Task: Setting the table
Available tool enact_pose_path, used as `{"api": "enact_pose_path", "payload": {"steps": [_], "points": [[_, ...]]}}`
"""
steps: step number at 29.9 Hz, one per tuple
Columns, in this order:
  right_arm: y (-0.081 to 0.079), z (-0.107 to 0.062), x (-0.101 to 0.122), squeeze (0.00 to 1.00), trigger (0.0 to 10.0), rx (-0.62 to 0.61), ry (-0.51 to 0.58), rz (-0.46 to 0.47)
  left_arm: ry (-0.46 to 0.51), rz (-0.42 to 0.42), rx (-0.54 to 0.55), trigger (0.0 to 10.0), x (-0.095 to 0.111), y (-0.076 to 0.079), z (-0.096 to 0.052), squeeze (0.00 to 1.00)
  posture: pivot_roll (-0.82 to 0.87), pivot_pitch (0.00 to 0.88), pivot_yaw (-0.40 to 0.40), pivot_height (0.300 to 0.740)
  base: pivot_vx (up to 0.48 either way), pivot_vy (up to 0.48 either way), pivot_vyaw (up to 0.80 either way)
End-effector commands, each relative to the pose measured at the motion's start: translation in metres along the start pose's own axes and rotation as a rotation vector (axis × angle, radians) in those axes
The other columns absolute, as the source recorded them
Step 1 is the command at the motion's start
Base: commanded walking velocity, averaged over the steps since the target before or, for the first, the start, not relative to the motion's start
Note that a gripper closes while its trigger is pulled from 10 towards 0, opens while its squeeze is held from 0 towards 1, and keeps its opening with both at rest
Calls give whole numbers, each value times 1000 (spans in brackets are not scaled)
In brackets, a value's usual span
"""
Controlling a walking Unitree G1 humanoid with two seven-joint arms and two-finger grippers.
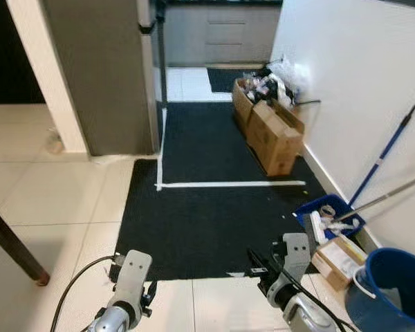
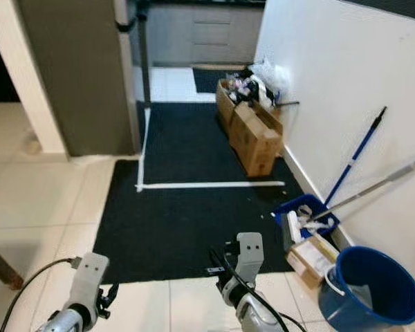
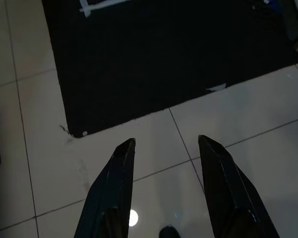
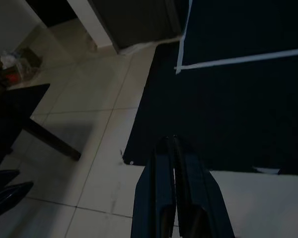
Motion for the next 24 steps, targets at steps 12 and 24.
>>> {"api": "enact_pose_path", "payload": {"steps": [12, 24], "points": [[10, -3, -14, 0, 10000, -43, -67, -49, -72, 4, -82, 10000, -23, 12, -6, 0, 18, 50, 40, 740, 0, 0, 0], [61, -34, -73, 0, 10000, -301, -355, -292, -115, -66, -88, 10000, -47, 22, -16, 0, 19, 60, 29, 740, 0, 0, 0]]}}
Point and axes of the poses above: a point about 5 cm out from each wrist's last joint towards the gripper, its own z axis pointing out of the wrist towards the gripper, its own x axis along the axis of the wrist's last joint, y = z × x, the point moved 2 cm from there along z, pointing out of the wrist towards the gripper, and after that the axes turned 14 degrees about z, right-handed, at the moved point
